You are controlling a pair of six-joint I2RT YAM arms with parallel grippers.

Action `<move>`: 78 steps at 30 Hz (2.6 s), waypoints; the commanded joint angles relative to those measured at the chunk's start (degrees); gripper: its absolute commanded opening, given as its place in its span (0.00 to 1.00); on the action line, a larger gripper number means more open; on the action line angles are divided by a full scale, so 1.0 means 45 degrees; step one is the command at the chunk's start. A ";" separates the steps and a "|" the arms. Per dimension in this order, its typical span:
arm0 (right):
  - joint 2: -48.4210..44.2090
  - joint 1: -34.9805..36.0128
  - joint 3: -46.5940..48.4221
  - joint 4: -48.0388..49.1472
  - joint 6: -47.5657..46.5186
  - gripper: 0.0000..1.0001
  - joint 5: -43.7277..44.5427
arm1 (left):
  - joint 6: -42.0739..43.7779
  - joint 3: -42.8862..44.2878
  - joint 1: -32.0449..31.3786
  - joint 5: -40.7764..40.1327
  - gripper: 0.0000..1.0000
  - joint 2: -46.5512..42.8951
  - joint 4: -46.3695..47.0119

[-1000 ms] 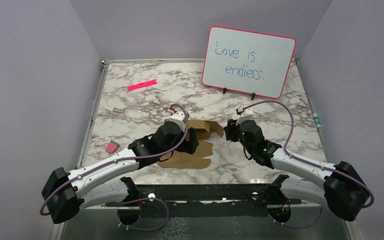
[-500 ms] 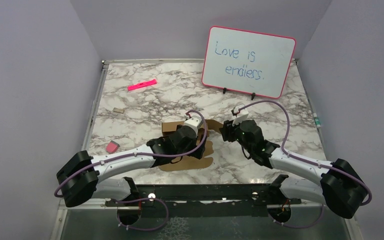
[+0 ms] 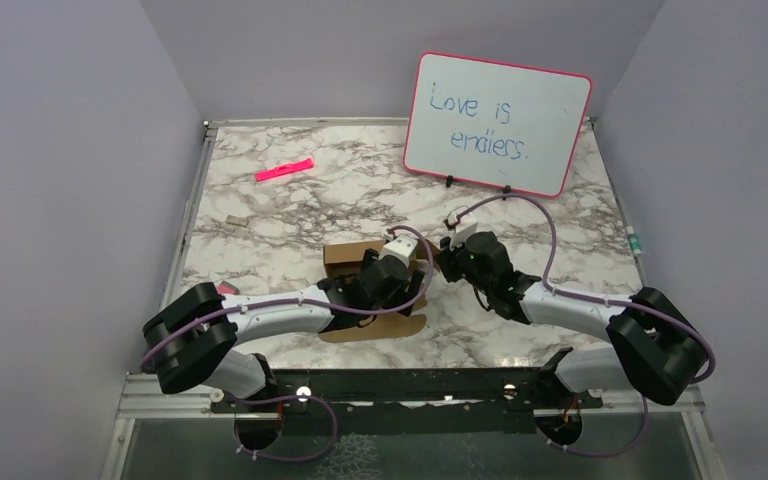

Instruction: Fold the paper box

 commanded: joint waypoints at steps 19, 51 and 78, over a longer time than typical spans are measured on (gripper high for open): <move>-0.0727 -0.0056 -0.0214 0.0079 -0.0971 0.08 -0.3086 | 0.1259 0.0169 -0.1211 -0.5598 0.81 0.3231 0.3740; -0.0870 -0.0067 -0.0477 0.0444 -0.1296 0.08 -0.4024 | 0.0282 -0.1323 0.0604 -0.4597 0.56 0.1240 0.4733; -0.0709 -0.0066 -0.0548 0.0688 -0.1292 0.09 -0.4218 | 0.1799 -0.1941 0.0444 -0.2950 0.76 0.2294 0.6667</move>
